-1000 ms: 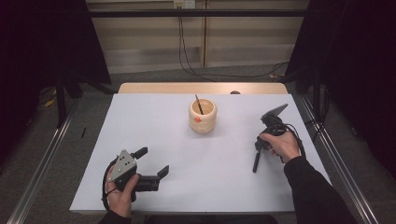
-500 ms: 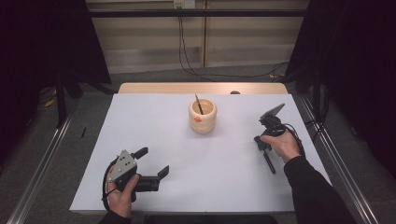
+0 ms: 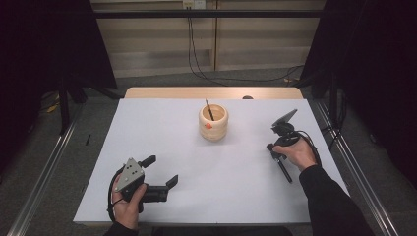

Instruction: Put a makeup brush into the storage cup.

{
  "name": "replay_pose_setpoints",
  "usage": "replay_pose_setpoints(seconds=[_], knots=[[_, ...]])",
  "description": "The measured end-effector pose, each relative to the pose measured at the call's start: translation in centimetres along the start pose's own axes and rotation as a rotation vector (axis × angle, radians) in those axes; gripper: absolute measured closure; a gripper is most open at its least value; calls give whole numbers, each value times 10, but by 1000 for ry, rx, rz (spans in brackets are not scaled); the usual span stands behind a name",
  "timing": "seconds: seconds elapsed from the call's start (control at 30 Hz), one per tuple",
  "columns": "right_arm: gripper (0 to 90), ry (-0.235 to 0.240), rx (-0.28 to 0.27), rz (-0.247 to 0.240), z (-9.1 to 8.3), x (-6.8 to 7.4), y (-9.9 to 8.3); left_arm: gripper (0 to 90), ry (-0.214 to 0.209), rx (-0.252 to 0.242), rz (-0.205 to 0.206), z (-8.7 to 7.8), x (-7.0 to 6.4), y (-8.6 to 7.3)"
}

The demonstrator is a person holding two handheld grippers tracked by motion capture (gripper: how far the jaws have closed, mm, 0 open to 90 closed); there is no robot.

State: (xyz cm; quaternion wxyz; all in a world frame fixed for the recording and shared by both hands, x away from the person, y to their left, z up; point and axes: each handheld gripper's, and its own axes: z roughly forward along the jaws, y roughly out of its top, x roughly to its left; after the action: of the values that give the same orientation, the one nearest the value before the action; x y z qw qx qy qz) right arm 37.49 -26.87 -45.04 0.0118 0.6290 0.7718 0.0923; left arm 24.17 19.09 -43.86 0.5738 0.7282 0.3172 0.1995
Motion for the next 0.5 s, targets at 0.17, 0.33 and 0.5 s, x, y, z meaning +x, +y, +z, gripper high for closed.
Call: replay_pose_setpoints(seconds=[0.17, 0.33, 0.5], knots=[[785, 4, -5, -31, 0, 0, 0, 14, -3, 3, 7, 0, 0, 0], [786, 0, -7, -48, -1, 0, -1, 14, -4, 2, 7, 0, 2, 0], [786, 4, -13, -48, -2, 1, -2, 13, -5, 0, 6, 0, 1, 0]])
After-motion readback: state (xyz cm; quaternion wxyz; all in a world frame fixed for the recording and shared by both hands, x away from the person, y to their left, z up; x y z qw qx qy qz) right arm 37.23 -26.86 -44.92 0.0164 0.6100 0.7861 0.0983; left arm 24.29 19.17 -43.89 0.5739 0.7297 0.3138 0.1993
